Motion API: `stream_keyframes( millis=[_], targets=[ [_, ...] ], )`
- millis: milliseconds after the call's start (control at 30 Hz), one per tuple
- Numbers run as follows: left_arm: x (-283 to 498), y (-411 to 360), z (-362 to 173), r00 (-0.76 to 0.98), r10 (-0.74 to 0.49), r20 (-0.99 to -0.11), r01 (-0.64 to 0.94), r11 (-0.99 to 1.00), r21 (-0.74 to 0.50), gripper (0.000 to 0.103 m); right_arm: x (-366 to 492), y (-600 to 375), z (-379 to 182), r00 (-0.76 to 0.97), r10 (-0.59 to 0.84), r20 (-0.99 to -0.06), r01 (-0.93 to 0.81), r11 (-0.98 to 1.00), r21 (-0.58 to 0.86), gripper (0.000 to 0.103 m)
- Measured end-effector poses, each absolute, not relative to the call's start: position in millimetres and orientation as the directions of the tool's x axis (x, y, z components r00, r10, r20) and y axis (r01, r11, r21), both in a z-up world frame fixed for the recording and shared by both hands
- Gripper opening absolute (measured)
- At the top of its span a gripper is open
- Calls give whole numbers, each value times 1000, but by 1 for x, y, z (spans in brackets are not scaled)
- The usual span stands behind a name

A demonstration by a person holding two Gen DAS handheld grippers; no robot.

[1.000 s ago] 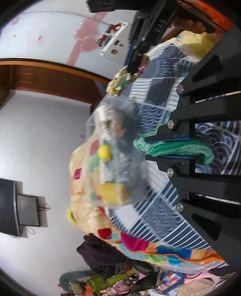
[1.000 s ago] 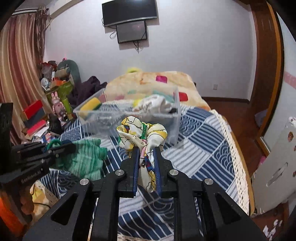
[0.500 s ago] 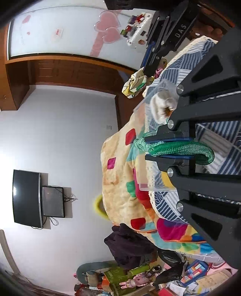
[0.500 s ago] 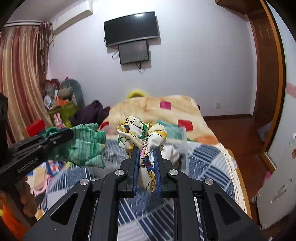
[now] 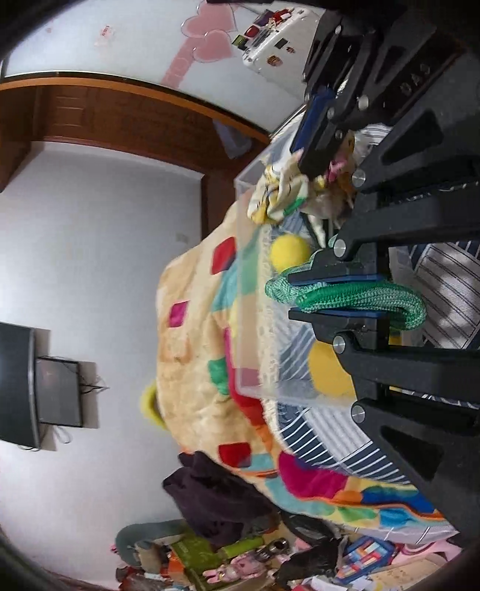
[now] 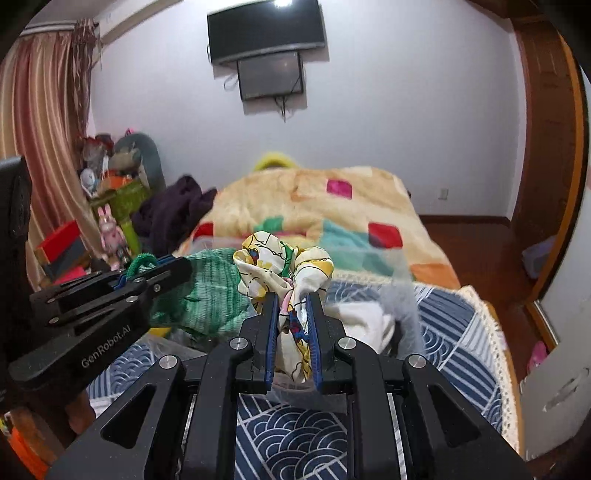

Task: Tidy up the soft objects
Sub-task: 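Carry both cloths into the clear box and open both tools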

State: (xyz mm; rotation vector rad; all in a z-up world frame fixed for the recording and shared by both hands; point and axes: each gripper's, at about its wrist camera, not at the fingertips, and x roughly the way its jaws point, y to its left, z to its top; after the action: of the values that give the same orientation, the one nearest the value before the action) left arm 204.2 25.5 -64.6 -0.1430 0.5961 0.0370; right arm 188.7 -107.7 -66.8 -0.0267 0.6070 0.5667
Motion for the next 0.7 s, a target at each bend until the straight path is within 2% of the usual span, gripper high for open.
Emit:
stream_keyframes(
  millis=[167,300,433,500,700],
  targets=[
    [204,25,-71,813,-13,-582,-65,991,-113,10,195,-107,-80,638,491,-593,-514,845,147,14],
    [202,26,-72,800,-35,-598,-56,990,-132,15,189,-107,-78,632,490,-601,-522,842,136,20],
    [193,29,-70,798,-56,-600,-49,986,-157,22,184,-110,-72,652,479,-588,-523,845,110,33],
    [187,31,-68,803,-66,-592,-43,985,-168,29,180,-113,-68,661,480,-577,-524,845,104,36],
    [160,30,-50,837,-58,-543,-24,989,-144,34,172,-128,-52,685,502,-528,-528,842,116,38]
  ],
)
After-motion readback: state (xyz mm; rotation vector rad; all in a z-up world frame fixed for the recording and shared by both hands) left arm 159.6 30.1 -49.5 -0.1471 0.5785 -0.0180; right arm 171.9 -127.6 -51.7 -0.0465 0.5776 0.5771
